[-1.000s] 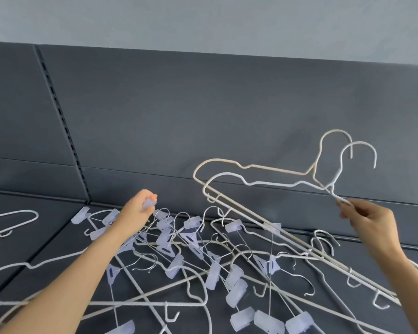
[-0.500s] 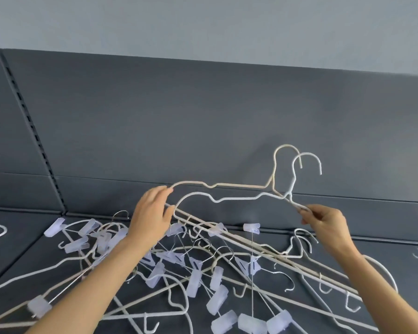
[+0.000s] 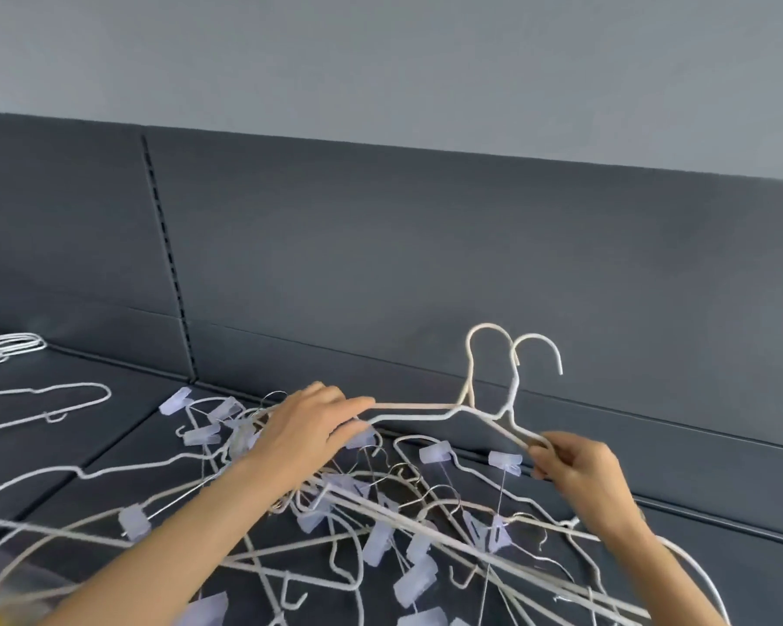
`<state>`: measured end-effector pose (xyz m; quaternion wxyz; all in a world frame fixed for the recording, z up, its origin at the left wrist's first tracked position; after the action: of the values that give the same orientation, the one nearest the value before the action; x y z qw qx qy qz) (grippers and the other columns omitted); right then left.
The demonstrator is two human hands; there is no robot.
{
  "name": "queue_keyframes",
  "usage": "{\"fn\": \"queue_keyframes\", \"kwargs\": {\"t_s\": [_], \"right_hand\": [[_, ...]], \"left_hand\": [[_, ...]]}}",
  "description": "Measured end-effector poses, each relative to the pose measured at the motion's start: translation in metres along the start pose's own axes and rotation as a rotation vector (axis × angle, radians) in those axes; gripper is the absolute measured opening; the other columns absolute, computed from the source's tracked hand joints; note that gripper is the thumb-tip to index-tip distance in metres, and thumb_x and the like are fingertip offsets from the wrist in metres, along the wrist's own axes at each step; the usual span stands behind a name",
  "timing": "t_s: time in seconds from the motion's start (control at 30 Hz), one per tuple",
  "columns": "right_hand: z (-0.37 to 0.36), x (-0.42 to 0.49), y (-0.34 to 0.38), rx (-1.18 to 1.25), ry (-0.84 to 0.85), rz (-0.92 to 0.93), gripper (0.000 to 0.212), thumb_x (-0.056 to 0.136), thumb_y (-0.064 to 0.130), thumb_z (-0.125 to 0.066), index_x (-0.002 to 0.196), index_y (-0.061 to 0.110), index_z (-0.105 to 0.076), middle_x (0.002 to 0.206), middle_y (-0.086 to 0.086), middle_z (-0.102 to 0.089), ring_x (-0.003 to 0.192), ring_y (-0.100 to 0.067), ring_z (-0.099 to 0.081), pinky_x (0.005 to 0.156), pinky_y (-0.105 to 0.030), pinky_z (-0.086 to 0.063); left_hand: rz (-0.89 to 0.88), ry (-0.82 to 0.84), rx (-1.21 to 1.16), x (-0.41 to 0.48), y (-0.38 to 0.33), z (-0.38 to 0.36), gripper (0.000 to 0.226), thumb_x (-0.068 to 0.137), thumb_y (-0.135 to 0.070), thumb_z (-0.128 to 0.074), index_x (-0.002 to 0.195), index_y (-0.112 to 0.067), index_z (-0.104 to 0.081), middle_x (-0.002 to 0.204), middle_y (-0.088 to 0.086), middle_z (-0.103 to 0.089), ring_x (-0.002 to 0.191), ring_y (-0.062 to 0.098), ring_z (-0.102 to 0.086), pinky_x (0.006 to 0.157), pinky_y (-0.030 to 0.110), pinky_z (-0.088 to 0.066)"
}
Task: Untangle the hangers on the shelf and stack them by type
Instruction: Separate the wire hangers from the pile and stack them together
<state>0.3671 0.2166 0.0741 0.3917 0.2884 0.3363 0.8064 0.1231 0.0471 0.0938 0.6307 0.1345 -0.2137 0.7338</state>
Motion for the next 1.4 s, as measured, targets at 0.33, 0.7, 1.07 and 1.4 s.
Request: {"fn": "queue_keyframes", "kwargs": {"t_s": [0.33, 0.7, 1.07, 1.4], "right_hand": [[-0.115, -0.001, 0.103, -0.251, 0.135, 0.237, 0.027, 0.089, 0.027, -0.058, 0.113, 0.019, -0.063, 0.073, 0.003, -0.07, 0.069, -0.017, -0.064, 0.065, -0.029, -0.049], [-0.338, -0.037, 0.297, -0.465, 0.312, 0.501, 0.04, 0.096, 0.032, -0.041, 0.136, 0.032, -0.036, 0.113, 0.003, -0.065, 0.107, -0.022, -0.058, 0.074, -0.03, -0.042], [-0.479, -0.012, 0.372, -0.28, 0.549, 0.438, 0.034, 0.094, 0.03, -0.048, 0.128, 0.035, -0.05, 0.123, 0.011, -0.062, 0.116, -0.012, -0.054, 0.081, -0.027, -0.037], [-0.584, 0.057, 0.405, -0.163, 0.687, 0.38, 0.018, 0.088, 0.025, -0.058, 0.103, 0.034, -0.06, 0.087, 0.006, -0.065, 0.074, -0.01, -0.063, 0.082, -0.03, -0.046]], "left_hand": [[0.292, -0.08, -0.093, -0.114, 0.103, 0.065, 0.052, 0.079, -0.058, -0.032, 0.113, -0.037, -0.063, 0.071, -0.023, -0.042, 0.065, 0.003, -0.049, 0.057, 0.019, -0.039], [0.71, -0.166, -0.177, -0.292, 0.293, 0.179, 0.022, 0.086, -0.029, -0.062, 0.107, -0.032, -0.068, 0.072, -0.011, -0.052, 0.073, 0.009, -0.055, 0.069, 0.03, -0.044], [0.736, 0.461, 0.222, -0.352, 0.381, 0.227, 0.127, 0.039, -0.091, -0.028, 0.147, -0.031, -0.004, 0.148, -0.009, -0.018, 0.137, 0.016, -0.017, 0.112, 0.035, -0.016], [0.734, 0.457, 0.19, -0.336, 0.49, 0.207, 0.095, 0.067, -0.063, -0.063, 0.144, -0.022, -0.024, 0.148, -0.004, -0.03, 0.134, 0.013, -0.031, 0.111, 0.026, -0.027]]}}
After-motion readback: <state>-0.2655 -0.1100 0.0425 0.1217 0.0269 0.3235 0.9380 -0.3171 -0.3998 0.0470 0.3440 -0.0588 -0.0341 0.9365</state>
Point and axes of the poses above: each hand's wrist, its own x-axis towards the middle knuckle, its own z-axis out of the back of the hand, y = z × x, the point moved 5 cm from there along x, towards the middle knuckle
